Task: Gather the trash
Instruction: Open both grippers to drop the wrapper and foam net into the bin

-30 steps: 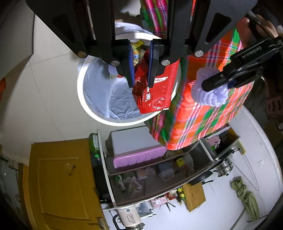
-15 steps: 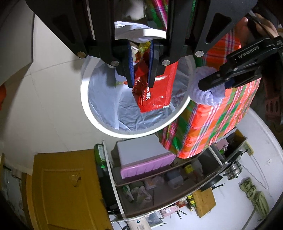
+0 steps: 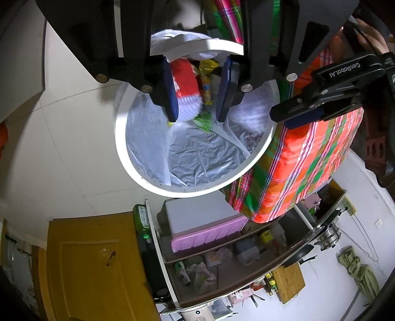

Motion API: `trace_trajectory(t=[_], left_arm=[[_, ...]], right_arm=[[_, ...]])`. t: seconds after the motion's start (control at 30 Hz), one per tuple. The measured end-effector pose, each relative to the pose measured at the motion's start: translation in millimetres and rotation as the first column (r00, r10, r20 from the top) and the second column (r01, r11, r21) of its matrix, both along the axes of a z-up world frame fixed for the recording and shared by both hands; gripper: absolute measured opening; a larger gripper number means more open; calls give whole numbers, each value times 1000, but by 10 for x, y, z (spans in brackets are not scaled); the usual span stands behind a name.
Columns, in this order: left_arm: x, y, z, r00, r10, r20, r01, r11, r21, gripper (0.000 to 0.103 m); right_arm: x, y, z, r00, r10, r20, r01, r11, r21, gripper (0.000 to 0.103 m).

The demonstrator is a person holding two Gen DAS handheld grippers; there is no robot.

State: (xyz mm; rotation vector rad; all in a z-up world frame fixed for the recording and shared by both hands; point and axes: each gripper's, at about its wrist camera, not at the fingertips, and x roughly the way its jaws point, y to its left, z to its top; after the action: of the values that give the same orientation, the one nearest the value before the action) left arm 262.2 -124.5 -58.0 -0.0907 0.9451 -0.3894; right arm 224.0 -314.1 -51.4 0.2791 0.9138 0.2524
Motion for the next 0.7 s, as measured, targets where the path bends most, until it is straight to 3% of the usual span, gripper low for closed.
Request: trace_trajectory(t=[0.23, 0.7], left_arm=[[-95, 53, 99, 1000, 13, 22, -13, 1000, -26, 52], [-731, 201, 593, 987, 26, 161, -22, 999, -28, 52]], right_arm=[[-109, -6, 160, 999, -3, 42, 2, 1000, 0, 33], [-606, 216, 674, 987, 39, 157, -33, 999, -38, 33]])
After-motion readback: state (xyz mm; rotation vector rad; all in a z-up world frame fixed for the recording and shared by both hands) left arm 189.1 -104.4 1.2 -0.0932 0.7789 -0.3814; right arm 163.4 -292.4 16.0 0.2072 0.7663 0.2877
